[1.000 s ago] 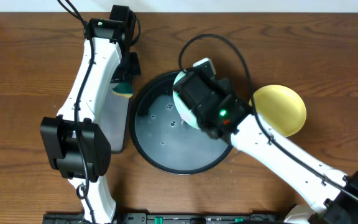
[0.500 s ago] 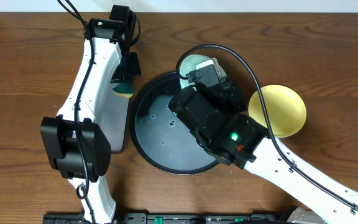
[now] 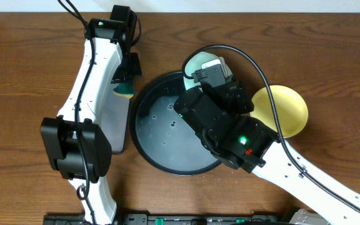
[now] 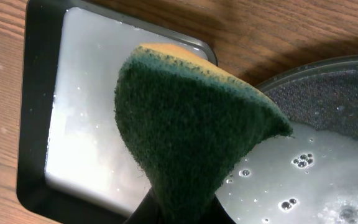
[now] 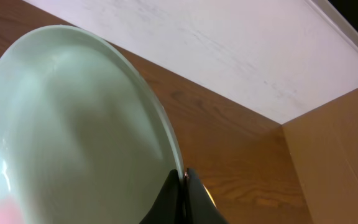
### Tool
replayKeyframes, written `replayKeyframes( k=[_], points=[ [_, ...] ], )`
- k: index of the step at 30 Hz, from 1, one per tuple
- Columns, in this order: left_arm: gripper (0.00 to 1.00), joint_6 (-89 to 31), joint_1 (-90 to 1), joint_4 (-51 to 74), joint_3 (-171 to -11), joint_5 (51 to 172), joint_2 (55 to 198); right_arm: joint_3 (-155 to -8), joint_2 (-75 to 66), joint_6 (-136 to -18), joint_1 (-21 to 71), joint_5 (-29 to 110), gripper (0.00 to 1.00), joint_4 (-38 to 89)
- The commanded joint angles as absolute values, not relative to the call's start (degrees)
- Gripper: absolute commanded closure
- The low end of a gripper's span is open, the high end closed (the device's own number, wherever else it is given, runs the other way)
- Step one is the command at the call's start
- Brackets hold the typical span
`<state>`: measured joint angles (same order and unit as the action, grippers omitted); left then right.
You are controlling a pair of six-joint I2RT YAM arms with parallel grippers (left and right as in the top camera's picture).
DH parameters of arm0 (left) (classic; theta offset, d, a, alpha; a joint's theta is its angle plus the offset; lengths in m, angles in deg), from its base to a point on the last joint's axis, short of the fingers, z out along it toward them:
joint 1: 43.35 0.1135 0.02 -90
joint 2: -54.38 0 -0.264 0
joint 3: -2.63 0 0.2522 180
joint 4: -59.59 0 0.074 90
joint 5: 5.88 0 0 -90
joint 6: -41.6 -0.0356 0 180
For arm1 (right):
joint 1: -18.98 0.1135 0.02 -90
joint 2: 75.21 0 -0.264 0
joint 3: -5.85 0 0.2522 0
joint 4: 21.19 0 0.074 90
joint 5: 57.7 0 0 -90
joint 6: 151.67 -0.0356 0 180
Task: Clean dirty plates on tray and stack at the side
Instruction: 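Lift the pale green plate with right gripper and carry it right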
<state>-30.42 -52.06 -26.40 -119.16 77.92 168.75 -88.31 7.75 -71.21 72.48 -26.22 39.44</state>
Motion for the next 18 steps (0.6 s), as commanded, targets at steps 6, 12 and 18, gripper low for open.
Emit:
replayKeyframes(
  k=[6,12,18],
  points=[
    [0.92,-30.95,-51.77,-26.75,-120.1,77.2,167.22,-88.62,6.81,-71.01,73.07,-27.31,0.99,39.05],
    [0.92,-30.97,-51.77,-26.27,-120.1,77.2,167.22,-88.62,6.81,-70.99,73.02,-27.42,0.99,39.05],
    [0.92,-30.97,-51.77,-25.94,-120.1,77.2,167.22,-88.58,6.9,-71.51,73.0,-26.75,0.99,39.14]
  ],
)
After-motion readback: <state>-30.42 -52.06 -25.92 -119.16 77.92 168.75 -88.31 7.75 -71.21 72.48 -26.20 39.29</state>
